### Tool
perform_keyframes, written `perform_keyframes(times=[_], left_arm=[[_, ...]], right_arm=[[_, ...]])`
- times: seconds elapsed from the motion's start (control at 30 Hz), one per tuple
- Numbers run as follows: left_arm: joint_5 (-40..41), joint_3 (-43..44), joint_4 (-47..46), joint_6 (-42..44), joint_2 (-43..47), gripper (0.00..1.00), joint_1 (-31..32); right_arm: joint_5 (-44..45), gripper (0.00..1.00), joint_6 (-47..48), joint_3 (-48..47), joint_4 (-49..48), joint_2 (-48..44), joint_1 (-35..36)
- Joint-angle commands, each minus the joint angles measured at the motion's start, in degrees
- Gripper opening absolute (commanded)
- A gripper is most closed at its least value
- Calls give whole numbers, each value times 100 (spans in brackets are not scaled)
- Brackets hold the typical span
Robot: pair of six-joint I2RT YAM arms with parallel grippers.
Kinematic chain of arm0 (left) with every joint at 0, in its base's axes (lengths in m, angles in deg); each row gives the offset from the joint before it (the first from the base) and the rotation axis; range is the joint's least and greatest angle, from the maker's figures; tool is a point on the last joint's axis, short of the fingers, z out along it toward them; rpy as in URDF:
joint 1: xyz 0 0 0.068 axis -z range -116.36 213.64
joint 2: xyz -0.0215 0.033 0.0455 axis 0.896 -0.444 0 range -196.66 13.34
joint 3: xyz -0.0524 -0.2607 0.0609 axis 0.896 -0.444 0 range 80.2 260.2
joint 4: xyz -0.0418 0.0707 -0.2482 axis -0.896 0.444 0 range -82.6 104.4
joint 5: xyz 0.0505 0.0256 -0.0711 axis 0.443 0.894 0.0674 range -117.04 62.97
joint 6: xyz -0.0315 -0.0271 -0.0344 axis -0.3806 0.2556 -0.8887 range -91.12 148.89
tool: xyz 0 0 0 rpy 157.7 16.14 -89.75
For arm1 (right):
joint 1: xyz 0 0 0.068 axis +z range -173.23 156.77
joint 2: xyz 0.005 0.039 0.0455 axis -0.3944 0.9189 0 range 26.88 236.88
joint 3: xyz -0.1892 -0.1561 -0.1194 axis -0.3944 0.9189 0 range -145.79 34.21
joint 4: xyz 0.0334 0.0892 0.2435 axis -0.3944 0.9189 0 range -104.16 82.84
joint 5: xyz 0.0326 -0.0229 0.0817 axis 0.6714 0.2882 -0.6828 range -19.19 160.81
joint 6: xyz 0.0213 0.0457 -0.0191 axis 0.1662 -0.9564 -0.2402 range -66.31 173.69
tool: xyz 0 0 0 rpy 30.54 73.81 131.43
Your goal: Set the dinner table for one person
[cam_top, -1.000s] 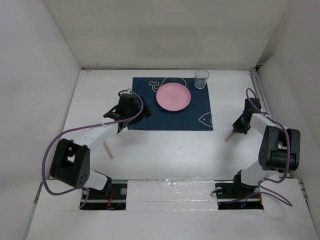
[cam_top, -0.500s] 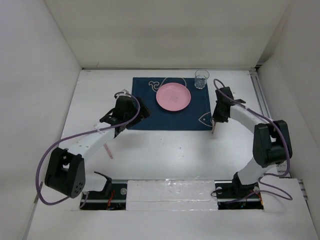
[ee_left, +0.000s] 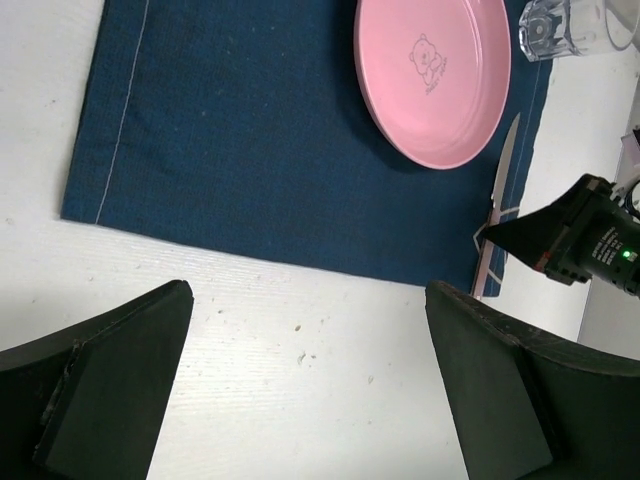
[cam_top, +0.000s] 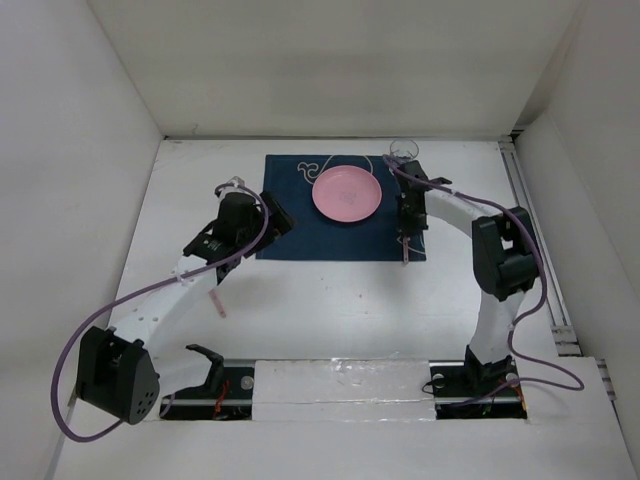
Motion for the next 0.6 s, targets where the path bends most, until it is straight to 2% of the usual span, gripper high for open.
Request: perform_keyframes(times=[0.0,0.57], left_arm=[[179,329,224,21,314,100,-24],[233,382,329,126,385,100,-24]], right_arm=[[44,0,230,-536,244,-30,63],[-106,0,397,-1310,490,717,-226]])
